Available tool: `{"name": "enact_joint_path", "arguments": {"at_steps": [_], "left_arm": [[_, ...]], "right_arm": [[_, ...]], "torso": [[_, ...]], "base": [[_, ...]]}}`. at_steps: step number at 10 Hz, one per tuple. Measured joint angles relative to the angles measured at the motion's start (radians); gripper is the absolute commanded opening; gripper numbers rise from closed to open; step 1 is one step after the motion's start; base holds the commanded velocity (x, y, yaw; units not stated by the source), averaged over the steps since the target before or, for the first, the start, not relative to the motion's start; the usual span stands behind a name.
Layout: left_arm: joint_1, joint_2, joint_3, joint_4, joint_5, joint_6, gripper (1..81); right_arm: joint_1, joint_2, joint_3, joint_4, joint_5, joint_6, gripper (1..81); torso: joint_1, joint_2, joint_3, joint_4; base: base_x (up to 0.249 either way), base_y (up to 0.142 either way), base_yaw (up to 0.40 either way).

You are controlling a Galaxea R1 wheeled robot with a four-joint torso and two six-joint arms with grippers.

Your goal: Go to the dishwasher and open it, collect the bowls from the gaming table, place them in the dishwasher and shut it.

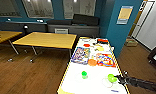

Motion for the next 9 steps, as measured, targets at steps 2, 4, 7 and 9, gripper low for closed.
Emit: {"name": "enact_joint_path", "arguments": {"at_steps": [2, 4, 7, 9], "left_arm": [[0.000, 0.000, 0.000, 0.000, 0.000, 0.000, 81.1], [0.000, 0.000, 0.000, 0.000, 0.004, 0.000, 81.1], [0.000, 0.000, 0.000, 0.000, 0.012, 0.000, 81.1], [0.000, 0.000, 0.000, 0.000, 0.012, 0.000, 81.1]], "right_arm": [[0.005, 0.009, -0.029, 0.002, 0.000, 0.000, 81.1], [0.004, 0.015, -0.053, 0.011, 0.001, 0.001, 81.1], [-0.016, 0.037, -0.053, 0.022, 0.030, 0.023, 81.1], [-0.022, 0.039, -0.055, 0.022, 0.034, 0.040, 81.1]], "torso": [[0.000, 0.000, 0.000, 0.000], [0.000, 0.000, 0.000, 0.000], [0.000, 0.000, 0.000, 0.000], [0.000, 0.000, 0.000, 0.000]], "base": [[0.000, 0.000, 0.000], [0.000, 0.000, 0.000], [0.000, 0.000, 0.000], [0.000, 0.000, 0.000]]}}
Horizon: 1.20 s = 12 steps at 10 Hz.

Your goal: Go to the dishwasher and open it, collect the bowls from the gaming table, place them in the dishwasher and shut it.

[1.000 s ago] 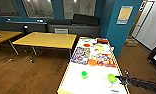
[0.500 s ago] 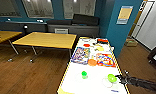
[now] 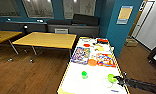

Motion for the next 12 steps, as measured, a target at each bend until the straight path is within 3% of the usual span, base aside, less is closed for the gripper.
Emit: {"name": "enact_joint_path", "arguments": {"at_steps": [3, 4, 8, 12], "left_arm": [[0.000, 0.000, 0.000, 0.000, 0.001, 0.000, 81.1], [0.000, 0.000, 0.000, 0.000, 0.002, 0.000, 81.1], [0.000, 0.000, 0.000, 0.000, 0.002, 0.000, 81.1], [0.000, 0.000, 0.000, 0.000, 0.013, 0.000, 81.1]], "right_arm": [[-0.013, 0.000, -0.006, 0.001, 0.005, 0.033, 81.1], [-0.018, 0.000, -0.006, 0.001, 0.005, 0.033, 1.0], [-0.029, -0.003, -0.007, 0.015, 0.024, 0.076, 1.0], [-0.030, -0.037, 0.034, 0.014, 0.027, 0.077, 1.0]], "torso": [[0.000, 0.000, 0.000, 0.000], [0.000, 0.000, 0.000, 0.000], [0.000, 0.000, 0.000, 0.000], [0.000, 0.000, 0.000, 0.000]], "base": [[0.000, 0.000, 0.000], [0.000, 0.000, 0.000], [0.000, 0.000, 0.000], [0.000, 0.000, 0.000]]}}
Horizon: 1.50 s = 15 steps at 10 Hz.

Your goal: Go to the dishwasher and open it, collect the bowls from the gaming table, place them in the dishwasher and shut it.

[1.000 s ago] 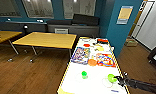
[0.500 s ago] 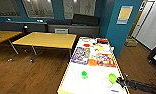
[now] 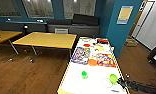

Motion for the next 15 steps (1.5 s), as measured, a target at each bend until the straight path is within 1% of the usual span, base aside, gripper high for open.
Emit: {"name": "enact_joint_path", "arguments": {"at_steps": [2, 4, 5, 6, 8, 10, 11, 13, 14, 15], "left_arm": [[-0.003, 0.005, 0.000, 0.000, 0.003, 0.000, 81.1], [-0.010, 0.007, 0.000, 0.000, 0.001, 0.000, 81.1], [-0.010, 0.008, 0.000, 0.000, -0.001, 0.000, 81.1], [-0.010, 0.008, 0.001, 0.000, -0.003, 0.000, 81.1], [-0.011, 0.010, 0.001, 0.001, -0.006, 0.000, 81.1], [-0.011, 0.011, 0.003, 0.002, -0.010, 0.001, 81.1], [-0.011, 0.010, 0.006, 0.002, -0.011, 0.001, 81.1], [-0.011, 0.010, 0.026, 0.002, -0.011, 0.003, 81.1], [-0.011, 0.006, 0.048, 0.003, -0.011, 0.003, 81.1], [-0.011, -0.003, 0.079, 0.004, -0.011, 0.003, 81.1]], "right_arm": [[0.020, -0.096, 0.110, -0.001, 0.000, 0.000, 1.0], [0.059, -0.228, 0.284, -0.010, -0.005, -0.001, 1.0], [0.082, -0.311, 0.370, -0.027, -0.014, -0.002, 1.0], [0.097, -0.419, 0.454, -0.053, -0.026, -0.003, 1.0], [0.096, -0.618, 0.600, -0.109, -0.067, -0.004, 1.0], [0.087, -0.765, 0.770, -0.163, -0.092, -0.005, 1.0], [0.066, -0.837, 0.847, -0.191, -0.100, -0.006, 1.0], [0.000, -0.994, 0.953, -0.245, -0.130, -0.011, 1.0], [-0.057, -1.060, 0.997, -0.269, -0.136, -0.016, 1.0], [-0.123, -1.092, 1.030, -0.286, -0.139, -0.028, 1.0]], "torso": [[0.000, 0.000, 0.000, 0.000], [0.000, 0.000, 0.000, 0.000], [0.000, 0.000, 0.000, 0.000], [0.000, 0.000, 0.000, 0.000], [0.000, 0.000, 0.000, 0.000], [0.000, 0.000, 0.000, 0.000], [0.000, 0.000, 0.000, 0.000], [0.000, 0.000, 0.000, 0.000], [0.000, 0.000, 0.000, 0.000], [0.000, 0.000, 0.000, 0.000]], "base": [[0.000, 0.000, 0.000], [0.000, 0.000, 0.000], [0.000, 0.000, 0.000], [0.000, 0.000, 0.000], [0.000, 0.000, 0.000], [0.000, 0.000, 0.000], [0.000, 0.000, 0.000], [0.000, 0.000, 0.000], [0.000, 0.000, 0.000], [0.000, 0.000, 0.000]]}}
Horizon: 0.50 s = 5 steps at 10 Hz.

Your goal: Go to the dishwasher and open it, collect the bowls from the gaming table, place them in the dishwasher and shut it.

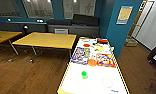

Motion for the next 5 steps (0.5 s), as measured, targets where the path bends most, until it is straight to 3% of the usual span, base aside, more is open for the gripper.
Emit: {"name": "enact_joint_path", "arguments": {"at_steps": [3, 5], "left_arm": [[0.000, -0.067, 0.119, 0.001, 0.000, 0.000, 81.1], [0.000, -0.118, 0.181, 0.001, -0.012, 0.000, 81.1]], "right_arm": [[-0.202, -0.013, 0.064, -0.037, 0.074, -0.045, 1.0], [-0.366, 0.018, 0.071, -0.059, 0.178, -0.066, 1.0]], "torso": [[0.000, 0.000, 0.000, 0.000], [0.000, 0.000, 0.000, 0.000]], "base": [[0.000, 0.000, 0.000], [0.000, 0.000, 0.000]]}}
